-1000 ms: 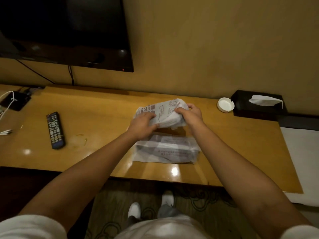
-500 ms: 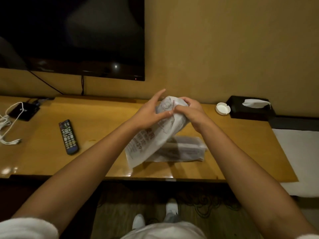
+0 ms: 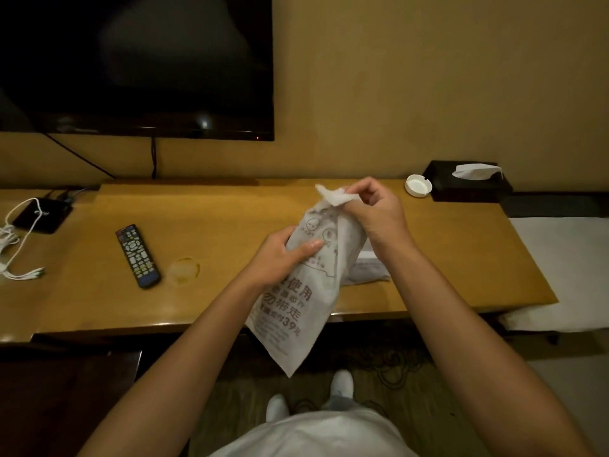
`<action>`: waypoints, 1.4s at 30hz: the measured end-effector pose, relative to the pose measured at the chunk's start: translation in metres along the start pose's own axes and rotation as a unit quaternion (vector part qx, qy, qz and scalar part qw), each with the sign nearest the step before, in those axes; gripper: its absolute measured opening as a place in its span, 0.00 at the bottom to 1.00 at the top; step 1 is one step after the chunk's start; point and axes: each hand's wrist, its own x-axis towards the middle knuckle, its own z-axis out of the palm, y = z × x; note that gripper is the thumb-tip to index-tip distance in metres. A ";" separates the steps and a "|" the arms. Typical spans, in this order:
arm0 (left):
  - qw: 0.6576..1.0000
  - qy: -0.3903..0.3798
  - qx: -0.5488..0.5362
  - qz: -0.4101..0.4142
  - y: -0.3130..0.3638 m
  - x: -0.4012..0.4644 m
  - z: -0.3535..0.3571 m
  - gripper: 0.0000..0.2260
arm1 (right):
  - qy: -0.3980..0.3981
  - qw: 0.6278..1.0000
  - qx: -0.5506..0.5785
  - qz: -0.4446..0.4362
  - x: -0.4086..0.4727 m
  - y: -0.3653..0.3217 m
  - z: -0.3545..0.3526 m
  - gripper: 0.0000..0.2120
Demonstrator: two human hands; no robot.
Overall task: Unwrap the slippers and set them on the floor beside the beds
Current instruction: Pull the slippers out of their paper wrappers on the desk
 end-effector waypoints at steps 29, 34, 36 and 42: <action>0.997 -0.018 -0.011 0.078 0.023 -0.070 -0.011 0.15 | -0.089 0.991 -0.088 0.036 -0.073 -0.030 -0.017 0.10; 0.990 -0.099 -0.083 0.063 0.031 -0.073 -0.012 0.21 | -0.090 0.988 0.077 0.094 -0.075 -0.037 -0.023 0.09; 0.987 -0.116 -0.092 0.070 0.032 -0.073 -0.010 0.23 | -0.065 0.995 0.030 0.076 -0.068 -0.038 -0.021 0.10; 0.981 -0.017 -0.172 0.088 0.030 -0.072 -0.002 0.23 | -0.079 0.983 -0.153 0.058 -0.062 -0.013 -0.007 0.07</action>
